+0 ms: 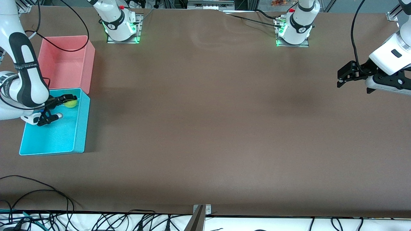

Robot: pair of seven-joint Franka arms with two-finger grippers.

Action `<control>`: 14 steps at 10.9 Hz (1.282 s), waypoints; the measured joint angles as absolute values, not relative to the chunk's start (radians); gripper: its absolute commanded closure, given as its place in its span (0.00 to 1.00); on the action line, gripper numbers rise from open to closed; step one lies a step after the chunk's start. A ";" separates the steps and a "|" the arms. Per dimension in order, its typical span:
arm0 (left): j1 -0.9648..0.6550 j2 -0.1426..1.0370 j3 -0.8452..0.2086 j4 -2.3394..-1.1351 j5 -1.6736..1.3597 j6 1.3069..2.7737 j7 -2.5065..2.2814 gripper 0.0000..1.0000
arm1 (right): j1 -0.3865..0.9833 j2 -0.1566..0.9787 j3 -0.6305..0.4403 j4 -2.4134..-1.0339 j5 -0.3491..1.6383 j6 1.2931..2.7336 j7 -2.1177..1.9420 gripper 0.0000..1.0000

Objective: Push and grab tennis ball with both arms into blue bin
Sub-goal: 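Open the right gripper to drop the ball into the cyan bin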

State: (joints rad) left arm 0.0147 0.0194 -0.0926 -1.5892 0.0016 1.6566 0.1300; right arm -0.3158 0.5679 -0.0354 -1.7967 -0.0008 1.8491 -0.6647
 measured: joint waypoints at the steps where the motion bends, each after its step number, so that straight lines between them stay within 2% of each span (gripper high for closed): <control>1: 0.015 0.019 -0.093 -1.589 0.002 1.657 0.130 0.00 | -0.316 0.568 -0.035 -1.792 0.002 1.849 -0.665 0.17; 3: 0.015 0.020 -0.093 -1.589 0.002 1.657 0.130 0.00 | -0.316 0.568 -0.035 -1.764 0.003 1.843 -0.665 0.12; 7: 0.015 0.020 -0.093 -1.589 0.002 1.656 0.130 0.00 | -0.316 0.567 -0.032 -1.696 0.003 1.788 -0.665 0.12; 11: 0.015 0.020 -0.093 -1.589 0.002 1.656 0.130 0.00 | -0.302 0.551 -0.013 -1.502 0.004 1.606 -0.584 0.12; 13: 0.015 0.020 -0.093 -1.589 0.002 1.656 0.130 0.00 | -0.269 0.529 -0.012 -1.421 0.004 1.566 -0.497 0.11; 14: 0.015 0.021 -0.093 -1.589 0.002 1.656 0.130 0.00 | -0.253 0.519 -0.012 -1.388 0.004 1.562 -0.450 0.00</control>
